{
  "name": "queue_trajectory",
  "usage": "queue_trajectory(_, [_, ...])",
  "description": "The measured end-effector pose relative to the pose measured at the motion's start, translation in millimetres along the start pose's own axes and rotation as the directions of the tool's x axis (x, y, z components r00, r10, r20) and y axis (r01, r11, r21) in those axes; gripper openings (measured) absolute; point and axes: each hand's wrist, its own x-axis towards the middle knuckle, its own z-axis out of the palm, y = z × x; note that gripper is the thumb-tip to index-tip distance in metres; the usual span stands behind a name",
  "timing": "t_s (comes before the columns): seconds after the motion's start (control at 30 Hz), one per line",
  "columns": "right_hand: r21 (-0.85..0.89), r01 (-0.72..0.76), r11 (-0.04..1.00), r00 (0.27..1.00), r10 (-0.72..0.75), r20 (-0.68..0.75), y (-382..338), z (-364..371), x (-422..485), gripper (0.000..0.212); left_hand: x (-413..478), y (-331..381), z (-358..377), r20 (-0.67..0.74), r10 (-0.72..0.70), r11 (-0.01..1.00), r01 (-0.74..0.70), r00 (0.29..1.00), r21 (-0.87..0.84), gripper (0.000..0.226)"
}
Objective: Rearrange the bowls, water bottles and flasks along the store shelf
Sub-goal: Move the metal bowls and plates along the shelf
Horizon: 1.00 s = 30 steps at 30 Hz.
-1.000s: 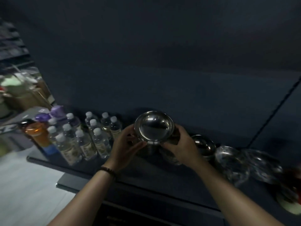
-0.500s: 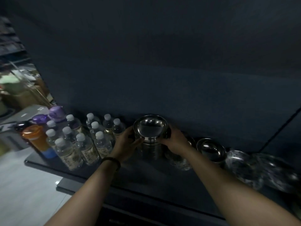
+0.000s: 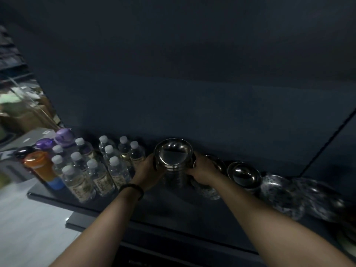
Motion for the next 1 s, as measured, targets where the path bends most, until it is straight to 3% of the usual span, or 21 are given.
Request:
queue_trajectory(0.17, [0.004,0.026,1.0,0.997,-0.026,-0.069,7,-18,-40,0.066,-37,22,13,-0.255,0.107,0.978,-0.055,0.961,0.201,0.03])
queue_trajectory(0.3, [0.006,0.068,0.998,0.985,-0.066,-0.156,30,-38,-102,0.058,-78,73,35,-0.077,0.198,0.966,-0.181,0.977,0.187,0.033])
queue_trajectory(0.43, [-0.034,-0.015,0.999,0.971,0.007,-0.239,73,-69,-176,0.048,-100,128,75,0.155,0.259,0.935,-0.288,0.953,0.206,0.025])
queue_trajectory(0.53, [-0.034,-0.191,0.981,0.934,0.171,-0.313,116,-102,-232,0.051,-108,180,123,0.278,0.357,0.895,-0.411,0.892,0.171,0.029])
queue_trajectory(0.7, [-0.015,-0.444,0.896,0.795,0.387,-0.467,183,-166,-327,0.048,-138,276,216,0.433,0.499,0.813,-0.578,0.751,0.067,0.028])
queue_trajectory(0.87, [0.065,-0.567,0.821,0.647,0.492,-0.583,257,-220,-418,0.049,-182,370,300,0.517,0.612,0.706,-0.708,0.598,-0.018,0.024])
queue_trajectory(1.0, [0.115,-0.647,0.754,0.563,0.574,-0.595,319,-263,-481,0.055,-216,436,364,0.564,0.628,0.667,-0.745,0.536,-0.033,0.023])
